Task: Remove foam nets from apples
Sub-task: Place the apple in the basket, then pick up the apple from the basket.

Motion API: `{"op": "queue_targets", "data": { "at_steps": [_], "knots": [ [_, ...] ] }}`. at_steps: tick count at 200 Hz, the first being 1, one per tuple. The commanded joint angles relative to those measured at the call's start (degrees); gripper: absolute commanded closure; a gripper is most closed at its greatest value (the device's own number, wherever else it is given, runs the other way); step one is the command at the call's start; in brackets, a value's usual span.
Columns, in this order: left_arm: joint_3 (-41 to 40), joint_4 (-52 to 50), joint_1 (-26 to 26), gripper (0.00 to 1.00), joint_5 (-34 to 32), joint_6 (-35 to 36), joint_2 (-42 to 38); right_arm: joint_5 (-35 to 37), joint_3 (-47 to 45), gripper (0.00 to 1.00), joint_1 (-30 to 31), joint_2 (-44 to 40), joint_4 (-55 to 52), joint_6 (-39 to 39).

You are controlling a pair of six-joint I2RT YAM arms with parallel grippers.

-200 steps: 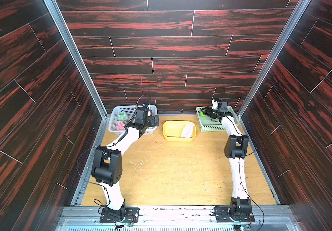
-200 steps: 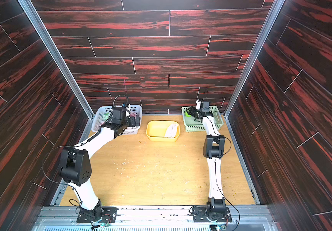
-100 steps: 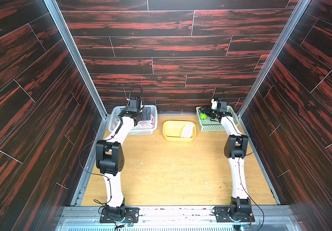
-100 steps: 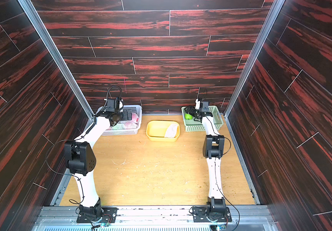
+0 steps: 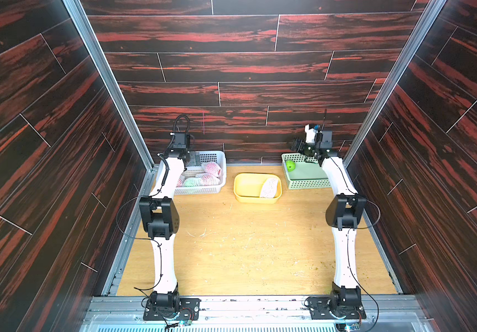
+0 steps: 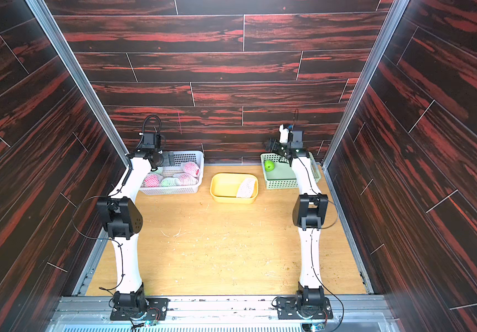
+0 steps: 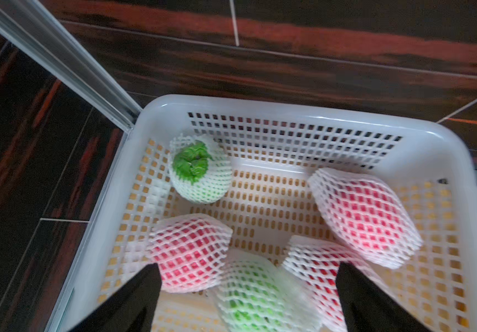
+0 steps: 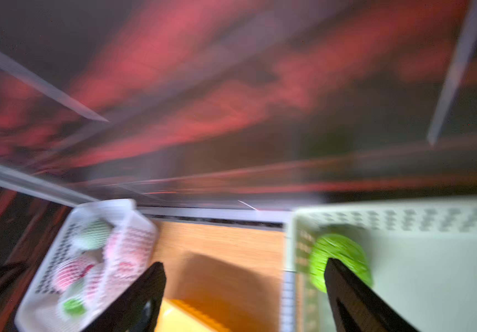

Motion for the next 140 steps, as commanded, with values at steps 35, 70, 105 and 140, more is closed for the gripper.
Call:
{"op": "queue_targets", "data": {
  "at_steps": [35, 70, 105, 140],
  "knots": [
    [12.36, -8.39, 3.89, 0.02, -0.07, 0.32, 7.72, -10.95, -26.60, 0.10, 7.74, -23.40, 9.77, -3.81],
    [14.93, -7.92, 6.41, 0.02, 2.79, 0.23, 10.97, -18.07, -61.45, 0.10, 9.83, -39.75, 43.70, 8.07],
    [19.49, -9.00, 7.81, 0.02, 3.87, 1.48, 14.43, -18.38, -76.91, 0.10, 11.75, -47.12, 52.03, 7.38],
    [20.68, -8.36, 8.02, 0.04, 3.81, 2.82, 16.49, -19.08, -83.26, 0.10, 12.82, -49.86, 50.62, 6.04]
  ]
}}
